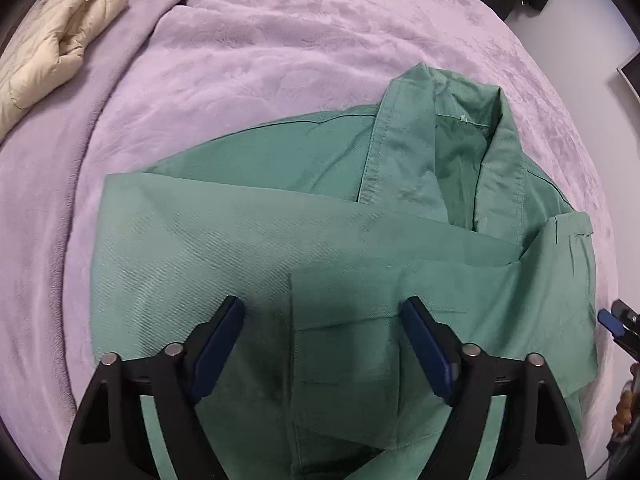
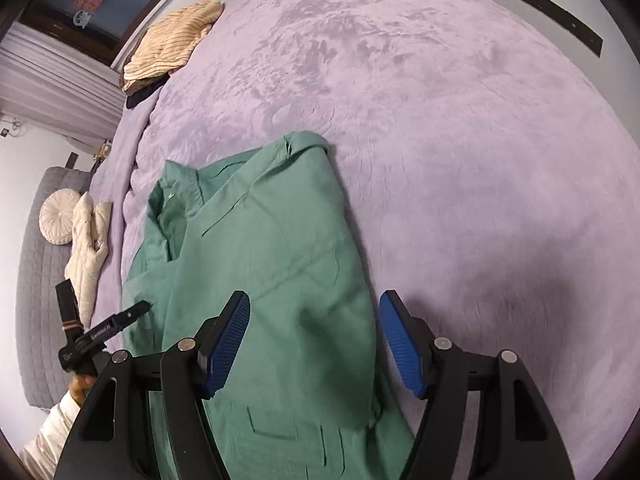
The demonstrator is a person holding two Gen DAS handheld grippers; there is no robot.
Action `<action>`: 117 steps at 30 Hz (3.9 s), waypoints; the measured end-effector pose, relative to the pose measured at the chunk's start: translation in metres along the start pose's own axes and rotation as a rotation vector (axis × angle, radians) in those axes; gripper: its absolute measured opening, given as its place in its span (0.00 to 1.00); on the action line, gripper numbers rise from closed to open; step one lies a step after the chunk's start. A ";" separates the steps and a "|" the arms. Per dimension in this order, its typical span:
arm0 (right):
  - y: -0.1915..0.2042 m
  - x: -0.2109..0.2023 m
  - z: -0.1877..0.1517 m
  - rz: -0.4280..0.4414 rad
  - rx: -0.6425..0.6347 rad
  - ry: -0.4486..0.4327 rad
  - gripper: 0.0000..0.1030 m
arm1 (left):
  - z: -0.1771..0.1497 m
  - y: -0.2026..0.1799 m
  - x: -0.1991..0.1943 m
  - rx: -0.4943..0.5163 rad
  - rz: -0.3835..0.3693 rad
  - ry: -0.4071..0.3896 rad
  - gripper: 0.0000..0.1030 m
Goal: Fold small clothes
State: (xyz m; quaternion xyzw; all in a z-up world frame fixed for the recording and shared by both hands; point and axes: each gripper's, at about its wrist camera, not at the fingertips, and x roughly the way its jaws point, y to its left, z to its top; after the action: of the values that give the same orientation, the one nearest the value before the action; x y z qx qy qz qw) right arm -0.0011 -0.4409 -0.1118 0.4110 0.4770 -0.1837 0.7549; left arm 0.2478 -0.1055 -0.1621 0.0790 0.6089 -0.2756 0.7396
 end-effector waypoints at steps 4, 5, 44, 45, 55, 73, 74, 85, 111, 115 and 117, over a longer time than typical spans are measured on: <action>-0.010 0.038 0.029 0.049 0.077 0.054 0.49 | 0.002 -0.002 -0.002 -0.001 -0.004 -0.012 0.12; -0.009 0.044 0.031 0.073 0.082 0.074 0.04 | 0.001 0.002 -0.009 -0.014 -0.027 -0.025 0.09; 0.009 -0.005 -0.063 -0.103 -0.147 0.067 0.21 | -0.087 0.008 -0.023 0.021 0.057 0.020 0.20; 0.015 -0.010 -0.057 -0.096 -0.162 0.042 0.21 | -0.087 0.007 -0.022 0.023 0.063 0.021 0.20; 0.028 0.042 0.042 -0.125 -0.121 -0.022 0.21 | -0.086 0.001 -0.016 0.023 0.085 0.002 0.20; 0.037 -0.010 -0.062 -0.046 -0.062 0.103 0.51 | -0.115 0.028 -0.058 -0.018 0.118 0.053 0.20; 0.037 -0.011 -0.072 -0.036 -0.045 0.119 0.51 | -0.119 0.029 -0.062 -0.018 0.123 0.056 0.20; 0.055 -0.039 -0.136 -0.034 0.010 0.173 0.63 | -0.167 0.022 -0.105 0.005 0.144 0.107 0.20; 0.114 -0.086 -0.185 -0.040 -0.155 0.119 1.00 | -0.206 0.029 -0.163 -0.012 0.187 0.079 0.99; 0.116 -0.085 -0.190 -0.009 -0.118 0.144 1.00 | -0.208 0.035 -0.166 -0.015 0.191 0.085 0.99; 0.116 -0.085 -0.193 0.001 -0.085 0.143 1.00 | -0.209 0.039 -0.167 -0.016 0.195 0.084 0.99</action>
State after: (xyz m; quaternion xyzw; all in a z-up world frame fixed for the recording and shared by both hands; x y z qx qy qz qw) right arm -0.0739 -0.2283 -0.0256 0.3909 0.5369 -0.1328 0.7358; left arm 0.0703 0.0739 -0.0644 0.1433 0.6308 -0.1938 0.7375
